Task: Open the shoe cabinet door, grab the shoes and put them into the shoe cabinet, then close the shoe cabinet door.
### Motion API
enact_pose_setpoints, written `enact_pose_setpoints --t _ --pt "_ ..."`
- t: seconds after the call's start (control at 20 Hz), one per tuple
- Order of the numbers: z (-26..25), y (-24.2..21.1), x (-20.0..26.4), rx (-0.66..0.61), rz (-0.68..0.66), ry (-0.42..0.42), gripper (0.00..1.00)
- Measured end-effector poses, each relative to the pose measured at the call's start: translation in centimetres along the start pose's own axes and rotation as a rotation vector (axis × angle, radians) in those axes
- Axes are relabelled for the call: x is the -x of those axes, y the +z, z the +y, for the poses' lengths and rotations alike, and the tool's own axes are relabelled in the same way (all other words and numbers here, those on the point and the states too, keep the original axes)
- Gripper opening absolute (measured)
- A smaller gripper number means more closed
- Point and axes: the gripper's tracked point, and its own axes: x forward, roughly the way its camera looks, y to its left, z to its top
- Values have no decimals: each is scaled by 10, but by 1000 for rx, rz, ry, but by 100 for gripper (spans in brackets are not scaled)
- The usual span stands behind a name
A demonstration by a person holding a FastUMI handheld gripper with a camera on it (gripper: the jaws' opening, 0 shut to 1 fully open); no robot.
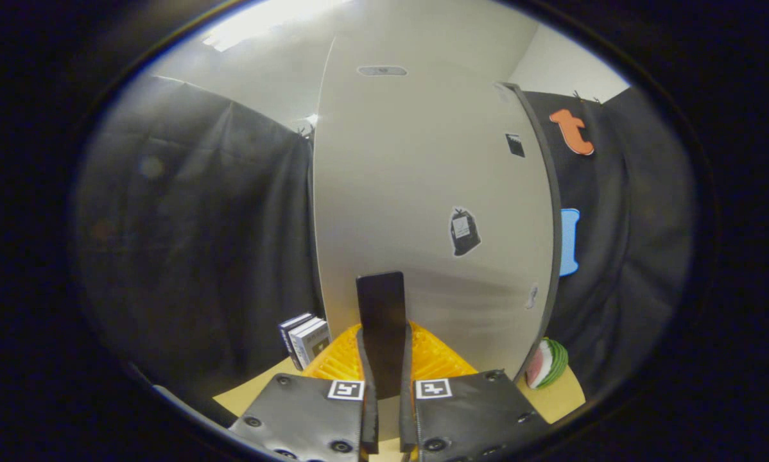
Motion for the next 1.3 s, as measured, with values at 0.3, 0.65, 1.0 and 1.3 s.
enact_pose_setpoints --t 0.3,0.65,1.0,1.3 --pt "-48 1 64 3 6 -55 14" --pt "-111 8 131 29 -7 -179 11" --pt "-177 16 147 36 -13 -302 11" --pt "-223 18 158 27 -10 -338 5"
